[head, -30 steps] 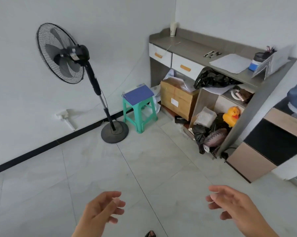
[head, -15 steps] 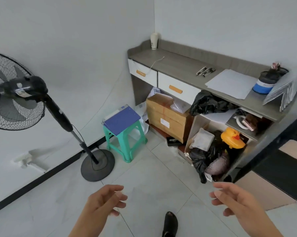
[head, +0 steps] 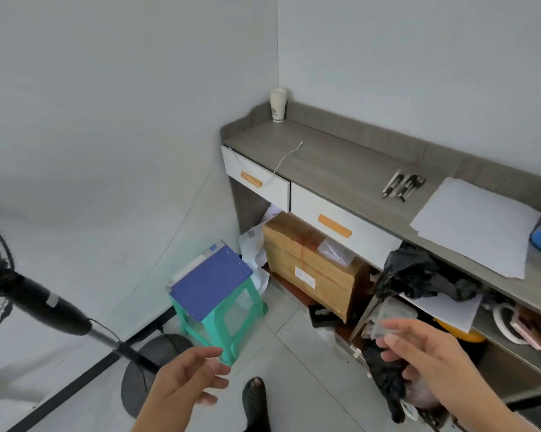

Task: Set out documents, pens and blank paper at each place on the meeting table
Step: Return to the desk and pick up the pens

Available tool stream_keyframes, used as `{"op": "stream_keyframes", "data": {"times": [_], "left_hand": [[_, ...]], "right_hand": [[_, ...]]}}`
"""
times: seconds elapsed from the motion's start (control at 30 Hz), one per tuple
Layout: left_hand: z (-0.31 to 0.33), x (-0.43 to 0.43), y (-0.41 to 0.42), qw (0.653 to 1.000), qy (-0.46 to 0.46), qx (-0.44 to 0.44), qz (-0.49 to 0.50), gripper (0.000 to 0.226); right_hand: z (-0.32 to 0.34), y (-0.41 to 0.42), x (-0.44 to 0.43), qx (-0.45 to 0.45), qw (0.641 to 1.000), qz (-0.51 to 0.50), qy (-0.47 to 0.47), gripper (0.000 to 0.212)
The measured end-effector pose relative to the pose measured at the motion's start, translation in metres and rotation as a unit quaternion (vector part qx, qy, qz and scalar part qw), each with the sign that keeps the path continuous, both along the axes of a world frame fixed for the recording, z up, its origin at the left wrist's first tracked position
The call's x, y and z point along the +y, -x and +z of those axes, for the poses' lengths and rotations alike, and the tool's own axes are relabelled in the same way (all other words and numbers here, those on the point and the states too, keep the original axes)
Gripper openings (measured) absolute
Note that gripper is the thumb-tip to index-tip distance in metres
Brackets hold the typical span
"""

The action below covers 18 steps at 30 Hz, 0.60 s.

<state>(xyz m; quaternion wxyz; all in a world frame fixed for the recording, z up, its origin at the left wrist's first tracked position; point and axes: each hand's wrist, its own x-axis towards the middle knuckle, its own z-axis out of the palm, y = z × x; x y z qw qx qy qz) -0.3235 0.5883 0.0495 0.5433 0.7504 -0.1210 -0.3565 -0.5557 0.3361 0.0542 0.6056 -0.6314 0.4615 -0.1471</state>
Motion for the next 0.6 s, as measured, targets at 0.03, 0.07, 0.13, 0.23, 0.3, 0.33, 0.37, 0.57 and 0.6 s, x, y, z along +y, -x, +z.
{"op": "stream_keyframes", "data": {"times": [0.03, 0.07, 0.13, 0.23, 0.3, 0.33, 0.37, 0.57, 0.6], "left_hand": [[-0.003, -0.015, -0.021, 1.000, -0.002, -0.002, -0.010, 0.016], [-0.006, -0.032, -0.042, 1.000, -0.002, -0.005, -0.022, 0.015], [-0.007, -0.068, -0.086, 0.999, 0.003, -0.010, -0.043, 0.012], [0.003, -0.122, -0.143, 0.995, -0.003, -0.021, -0.096, 0.016], [0.013, -0.163, -0.174, 0.990, -0.001, -0.020, -0.141, 0.016], [0.016, -0.184, -0.186, 0.987, 0.001, -0.022, -0.160, 0.016], [0.018, -0.205, -0.196, 0.984, 0.001, -0.027, -0.177, 0.016], [0.018, -0.313, -0.223, 0.962, 0.003, -0.025, -0.270, 0.016], [0.016, -0.329, -0.224, 0.960, 0.004, -0.021, -0.280, 0.015]], "right_hand": [[-0.006, -0.013, -0.010, 0.006, 1.000, -0.016, -0.002, 0.016], [-0.011, -0.026, -0.020, 0.011, 0.999, -0.031, -0.007, 0.016], [-0.017, -0.053, -0.038, 0.017, 0.997, -0.066, -0.020, 0.015], [-0.017, -0.088, -0.062, 0.029, 0.994, -0.105, -0.032, 0.015], [-0.007, -0.109, -0.078, 0.021, 0.992, -0.120, -0.029, 0.015], [-0.004, -0.115, -0.085, 0.018, 0.991, -0.133, -0.022, 0.015], [-0.003, -0.120, -0.092, 0.016, 0.989, -0.148, -0.017, 0.015], [-0.011, -0.132, -0.137, 0.018, 0.976, -0.216, -0.034, 0.015], [-0.013, -0.133, -0.150, 0.022, 0.975, -0.220, -0.032, 0.015]]}}
